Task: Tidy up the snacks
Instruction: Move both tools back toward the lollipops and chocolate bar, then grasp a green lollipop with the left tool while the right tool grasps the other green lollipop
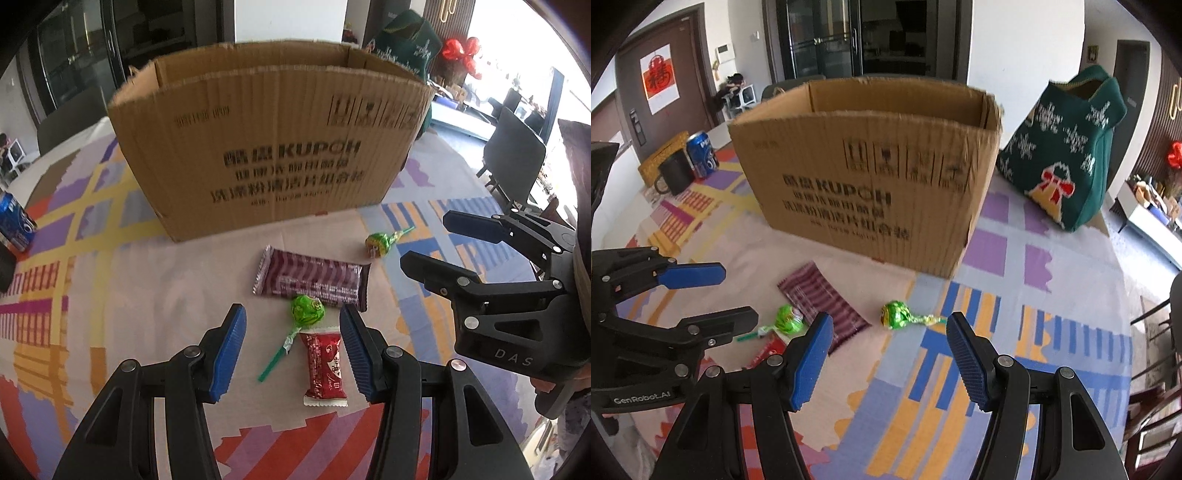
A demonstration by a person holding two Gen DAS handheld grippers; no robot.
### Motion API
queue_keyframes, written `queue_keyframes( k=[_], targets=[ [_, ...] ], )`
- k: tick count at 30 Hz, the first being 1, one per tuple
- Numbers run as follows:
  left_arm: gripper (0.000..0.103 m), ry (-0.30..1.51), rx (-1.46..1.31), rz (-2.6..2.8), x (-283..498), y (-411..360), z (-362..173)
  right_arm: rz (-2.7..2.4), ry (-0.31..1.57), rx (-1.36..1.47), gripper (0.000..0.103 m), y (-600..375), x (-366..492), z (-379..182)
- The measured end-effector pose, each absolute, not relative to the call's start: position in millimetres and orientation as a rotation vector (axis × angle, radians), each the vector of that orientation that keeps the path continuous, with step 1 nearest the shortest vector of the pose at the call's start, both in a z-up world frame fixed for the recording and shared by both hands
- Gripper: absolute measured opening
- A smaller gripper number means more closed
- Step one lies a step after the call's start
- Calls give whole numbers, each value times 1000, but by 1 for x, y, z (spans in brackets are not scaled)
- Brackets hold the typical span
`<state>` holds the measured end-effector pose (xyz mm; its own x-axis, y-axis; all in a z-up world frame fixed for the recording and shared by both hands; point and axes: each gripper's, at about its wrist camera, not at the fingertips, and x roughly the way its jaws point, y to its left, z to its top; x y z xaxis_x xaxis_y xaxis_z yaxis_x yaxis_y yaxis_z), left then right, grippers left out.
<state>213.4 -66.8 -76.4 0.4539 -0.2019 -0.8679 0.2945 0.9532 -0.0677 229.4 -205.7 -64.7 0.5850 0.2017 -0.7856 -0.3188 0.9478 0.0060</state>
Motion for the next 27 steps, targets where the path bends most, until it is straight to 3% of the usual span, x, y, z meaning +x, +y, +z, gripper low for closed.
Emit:
queue_keyframes(
  k=[14,27],
  targets=[
    [51,1124,106,-311,229,-76,-106,307,959,-160,64,-208,253,-95],
    [37,1154,108,-326,240,-81,-117,306,999,-193,55,-206,277,-113]
  ],
)
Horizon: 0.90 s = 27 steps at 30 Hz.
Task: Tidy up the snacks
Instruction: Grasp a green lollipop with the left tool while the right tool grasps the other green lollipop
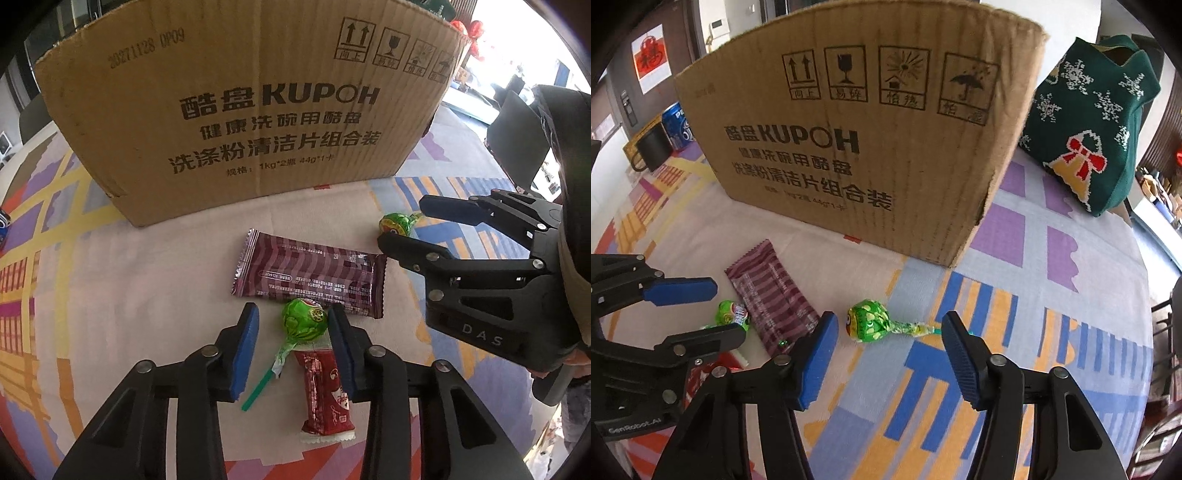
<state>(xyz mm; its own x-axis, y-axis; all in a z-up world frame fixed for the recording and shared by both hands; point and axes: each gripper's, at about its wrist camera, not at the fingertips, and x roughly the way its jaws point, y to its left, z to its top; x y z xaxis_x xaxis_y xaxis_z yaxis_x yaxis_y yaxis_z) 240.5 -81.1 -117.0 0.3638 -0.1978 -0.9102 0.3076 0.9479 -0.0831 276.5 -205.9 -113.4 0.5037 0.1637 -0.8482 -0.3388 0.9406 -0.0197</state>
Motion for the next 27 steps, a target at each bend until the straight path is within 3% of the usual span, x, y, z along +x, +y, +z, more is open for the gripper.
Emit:
queue_keyframes(
  k=[8,14,18,21,26,27],
  targets=[
    [27,1176,78,-333,244,-78,-124,300,999,-217,51,-200,279,-118],
    [26,1174,57,-333,246,-73,-123,294,990,-220,48,-197,279,-118],
    [26,1168,43,-329,244,-68,-121,304,958,-232,23,-195,273,-113],
    [26,1160,38,-329,242,-66,-117,305,948,-234,15,-192,270,-107],
    [26,1138,38,-328,239,-64,-108,306,979,-158,16,-205,271,-104],
    [26,1133,37,-329,239,-63,-106,308,993,-122,20,-208,273,-104]
  ],
)
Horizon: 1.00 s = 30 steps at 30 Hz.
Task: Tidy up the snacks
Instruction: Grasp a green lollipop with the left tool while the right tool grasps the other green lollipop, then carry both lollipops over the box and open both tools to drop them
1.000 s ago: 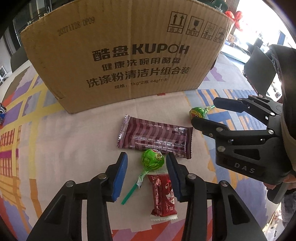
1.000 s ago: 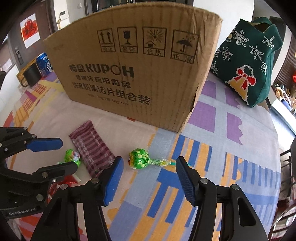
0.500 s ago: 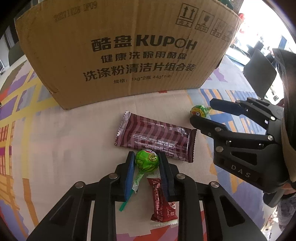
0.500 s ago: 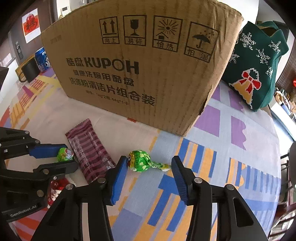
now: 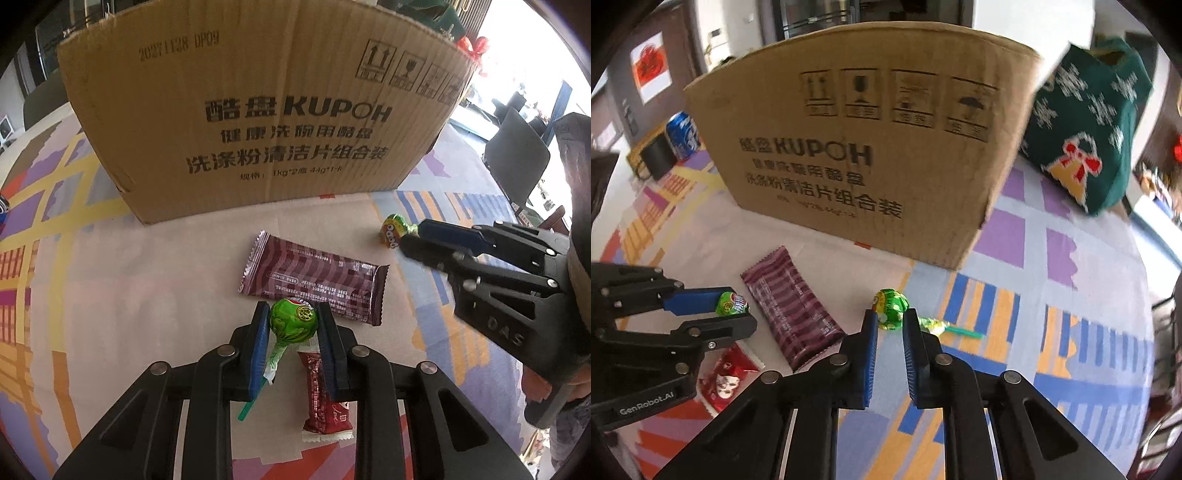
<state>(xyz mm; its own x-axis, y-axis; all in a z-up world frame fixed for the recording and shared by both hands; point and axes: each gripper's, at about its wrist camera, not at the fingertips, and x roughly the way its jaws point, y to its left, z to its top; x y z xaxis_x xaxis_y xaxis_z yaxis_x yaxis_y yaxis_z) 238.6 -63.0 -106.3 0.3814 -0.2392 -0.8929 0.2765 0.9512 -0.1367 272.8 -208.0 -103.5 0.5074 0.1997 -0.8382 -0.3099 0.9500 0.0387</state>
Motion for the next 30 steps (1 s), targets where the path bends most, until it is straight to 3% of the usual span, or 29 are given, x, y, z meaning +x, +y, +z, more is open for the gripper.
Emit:
queue_keyframes(
  k=[1,2,17,21,30],
  targets=[
    [26,1124,34,-332,238,-62,-104,314,1009,-81,32,-211,274,-103],
    [26,1115,34,-335,238,-62,-101,315,1015,-49,35,-213,275,-102],
    [26,991,51,-343,269,-49,-82,123,1044,278,36,-225,273,-120],
    [26,981,50,-353,272,-50,-82,75,1036,358,45,-232,275,-122],
    [26,994,35,-360,278,-50,-88,-27,1001,333,45,-229,287,-119]
  ],
)
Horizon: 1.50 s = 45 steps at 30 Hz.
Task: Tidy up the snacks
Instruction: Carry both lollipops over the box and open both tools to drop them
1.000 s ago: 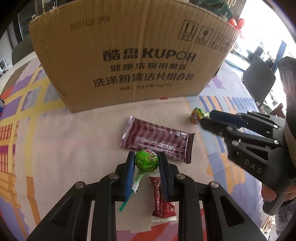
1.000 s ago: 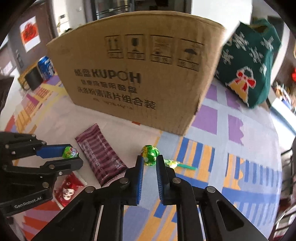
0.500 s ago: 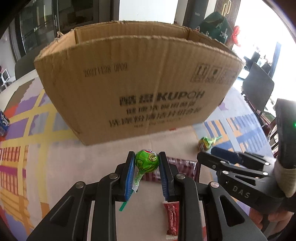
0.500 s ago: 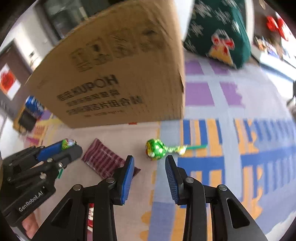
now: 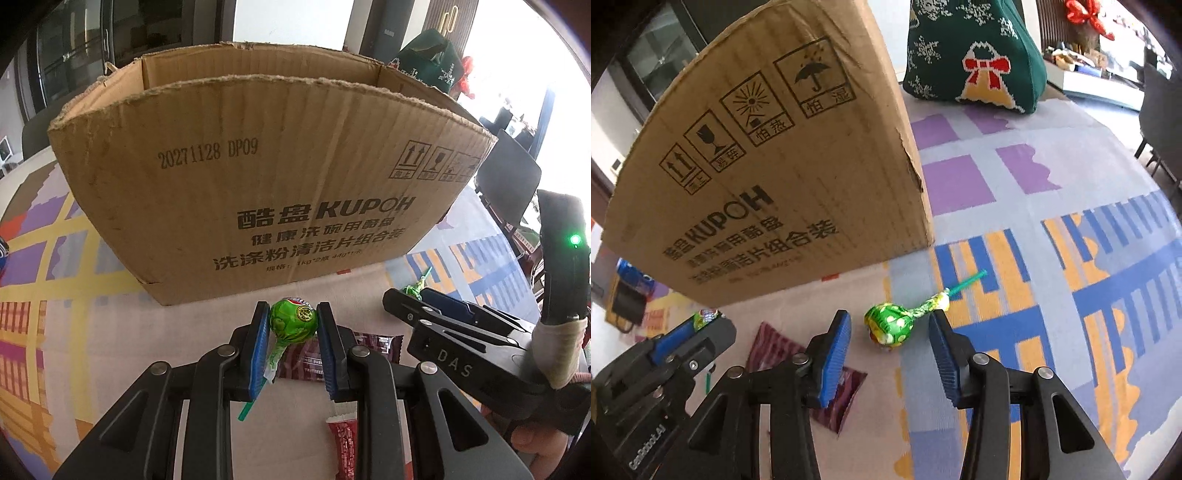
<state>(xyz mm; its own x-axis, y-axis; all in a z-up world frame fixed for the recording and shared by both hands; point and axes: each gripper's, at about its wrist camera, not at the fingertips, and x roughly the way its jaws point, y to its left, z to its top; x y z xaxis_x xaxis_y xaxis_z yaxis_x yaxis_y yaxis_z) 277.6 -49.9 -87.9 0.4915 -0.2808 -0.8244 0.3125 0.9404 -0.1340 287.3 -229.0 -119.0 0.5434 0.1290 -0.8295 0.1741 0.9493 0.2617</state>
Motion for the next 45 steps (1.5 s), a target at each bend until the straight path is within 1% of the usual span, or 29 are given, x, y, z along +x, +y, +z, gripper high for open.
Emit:
queue_keyframes(
  k=[2,4,5,6,7,15,21,35,45],
  targets=[
    [26,1002,31,-360,279,-50,-89,-38,1003,314,44,-221,293,-117],
    [26,1004,29,-360,279,-53,-91,-53,1003,289,36,-215,296,-116],
    [26,1005,29,-359,279,-53,-91,-58,1003,276,33,-211,296,-116],
    [26,1005,29,-359,279,-54,-91,-62,1003,269,28,-211,295,-115],
    [26,1005,29,-360,279,-54,-91,-64,1002,269,26,-213,292,-117],
    [26,997,31,-356,273,-57,-86,-35,1001,275,26,-219,277,-119],
    [26,983,27,-349,263,-56,-76,-11,979,273,26,-219,257,-108],
    [26,909,-16,-332,232,-43,-34,79,833,219,26,-203,217,-46],
    [26,775,-1,-315,228,-34,19,157,715,160,26,-189,215,1]
  ],
)
